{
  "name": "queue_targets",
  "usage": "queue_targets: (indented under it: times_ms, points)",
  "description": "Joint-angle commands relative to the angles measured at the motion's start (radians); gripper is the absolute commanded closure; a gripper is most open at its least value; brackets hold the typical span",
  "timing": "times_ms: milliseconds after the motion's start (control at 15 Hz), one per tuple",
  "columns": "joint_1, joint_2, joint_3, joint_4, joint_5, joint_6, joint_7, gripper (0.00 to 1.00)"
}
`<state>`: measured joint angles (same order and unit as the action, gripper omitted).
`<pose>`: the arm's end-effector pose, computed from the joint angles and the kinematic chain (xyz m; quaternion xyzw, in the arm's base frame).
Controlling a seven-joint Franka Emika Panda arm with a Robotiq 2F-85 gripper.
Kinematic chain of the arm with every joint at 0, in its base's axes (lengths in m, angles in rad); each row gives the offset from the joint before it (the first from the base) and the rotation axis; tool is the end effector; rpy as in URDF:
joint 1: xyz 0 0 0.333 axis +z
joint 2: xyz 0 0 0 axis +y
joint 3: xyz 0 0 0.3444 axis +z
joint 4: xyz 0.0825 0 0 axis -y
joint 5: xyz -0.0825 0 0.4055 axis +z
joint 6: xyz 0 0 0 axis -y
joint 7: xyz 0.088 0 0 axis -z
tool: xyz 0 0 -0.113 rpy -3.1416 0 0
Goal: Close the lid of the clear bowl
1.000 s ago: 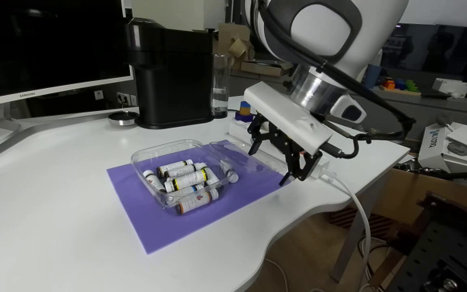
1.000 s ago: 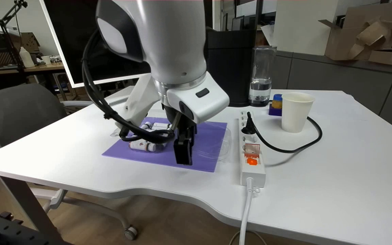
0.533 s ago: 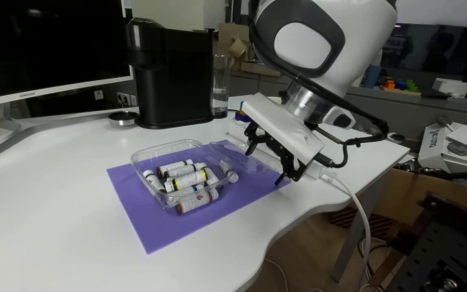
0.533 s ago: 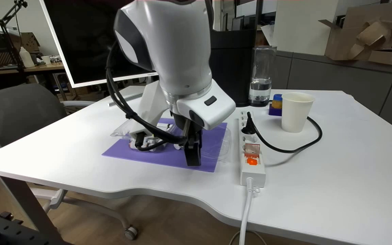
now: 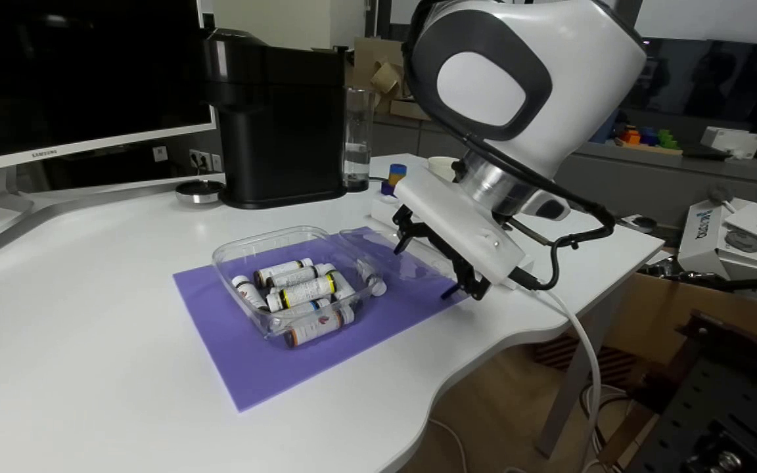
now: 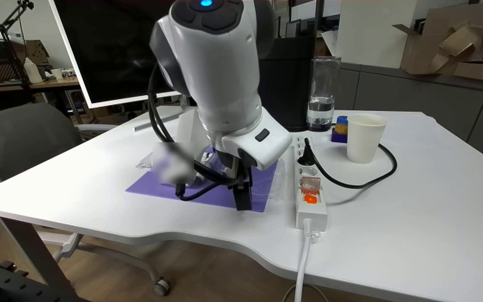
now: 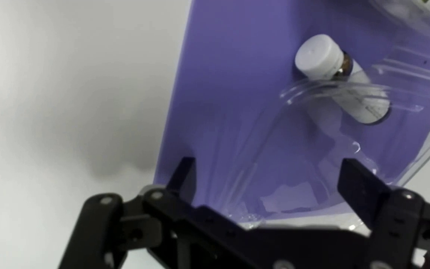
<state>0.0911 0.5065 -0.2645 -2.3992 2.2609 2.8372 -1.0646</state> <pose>0.4043 -0.1277 0.0943 -0.7818 0.5816 -0.1611 0.1566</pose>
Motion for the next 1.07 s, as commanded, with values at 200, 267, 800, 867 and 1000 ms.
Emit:
queue_targets:
  times_ms: [200, 267, 800, 867, 1000]
  points:
    - [0.044, -0.005, -0.058, -0.004, 0.142, -0.074, -0.185, 0.0]
    - [0.045, -0.009, -0.061, -0.008, 0.154, -0.084, -0.203, 0.0]
    - [0.074, -0.06, -0.094, -0.062, 0.198, -0.172, -0.311, 0.0]
    - [0.078, -0.077, -0.1, -0.074, 0.215, -0.183, -0.346, 0.0]
    - [0.085, -0.108, -0.108, -0.097, 0.256, -0.203, -0.424, 0.0]
